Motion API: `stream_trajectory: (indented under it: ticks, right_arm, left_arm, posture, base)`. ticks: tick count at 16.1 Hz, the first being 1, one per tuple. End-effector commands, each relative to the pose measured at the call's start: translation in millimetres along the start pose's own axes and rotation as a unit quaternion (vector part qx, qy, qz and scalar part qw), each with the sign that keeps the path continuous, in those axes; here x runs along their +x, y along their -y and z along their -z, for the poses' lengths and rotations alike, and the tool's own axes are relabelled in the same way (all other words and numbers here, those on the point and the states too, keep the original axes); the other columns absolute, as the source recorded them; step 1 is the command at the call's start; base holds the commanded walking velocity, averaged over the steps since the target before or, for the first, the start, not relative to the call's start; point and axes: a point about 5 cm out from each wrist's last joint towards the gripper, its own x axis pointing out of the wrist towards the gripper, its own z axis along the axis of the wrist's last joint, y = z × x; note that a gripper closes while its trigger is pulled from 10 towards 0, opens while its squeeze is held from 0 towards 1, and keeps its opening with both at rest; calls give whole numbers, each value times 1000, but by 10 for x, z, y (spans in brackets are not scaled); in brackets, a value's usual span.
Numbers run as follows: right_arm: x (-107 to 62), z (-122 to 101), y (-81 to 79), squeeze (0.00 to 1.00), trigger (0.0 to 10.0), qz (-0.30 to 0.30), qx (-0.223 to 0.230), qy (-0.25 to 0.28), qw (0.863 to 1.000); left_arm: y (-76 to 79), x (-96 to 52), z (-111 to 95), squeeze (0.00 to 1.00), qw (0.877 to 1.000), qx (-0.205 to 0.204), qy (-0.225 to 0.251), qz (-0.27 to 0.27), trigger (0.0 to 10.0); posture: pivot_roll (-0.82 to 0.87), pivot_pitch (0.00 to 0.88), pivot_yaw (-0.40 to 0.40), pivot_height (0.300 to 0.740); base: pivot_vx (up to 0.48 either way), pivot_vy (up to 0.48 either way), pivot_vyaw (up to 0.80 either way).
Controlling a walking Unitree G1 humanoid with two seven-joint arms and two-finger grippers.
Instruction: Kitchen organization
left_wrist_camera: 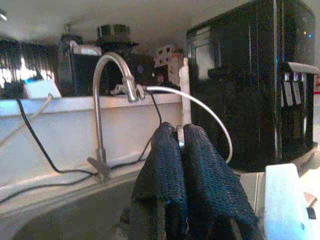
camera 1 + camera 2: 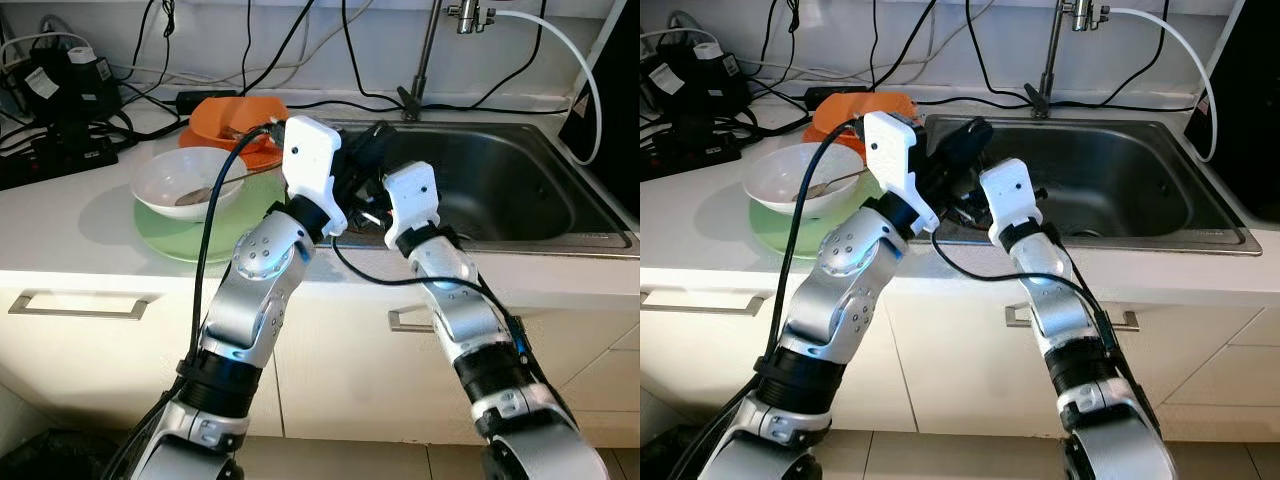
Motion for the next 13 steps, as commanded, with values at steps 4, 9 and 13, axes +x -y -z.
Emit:
stream_trajectory:
  ticks: [4, 9, 13]
  right_arm:
    - [8, -48, 226, 0, 10000, 57, 17, 15, 998]
    - [12, -21, 190, 0, 10000, 54, 22, 13, 998]
    - [14, -11, 184, 0, 10000, 53, 22, 13, 998]
  left_arm:
    - [-164, -71, 64, 0, 999, 14, -10, -44, 10000]
    - [-199, -79, 88, 878, 998, 26, -15, -58, 10000]
    - [-202, -93, 121, 1000, 998, 22, -21, -58, 10000]
  posture:
    - [-4, 0, 5, 740]
    - [7, 0, 2, 740]
    - [8, 0, 0, 740]
  base:
    - [0, 0, 0]
    - [0, 0, 0]
    - [0, 0, 0]
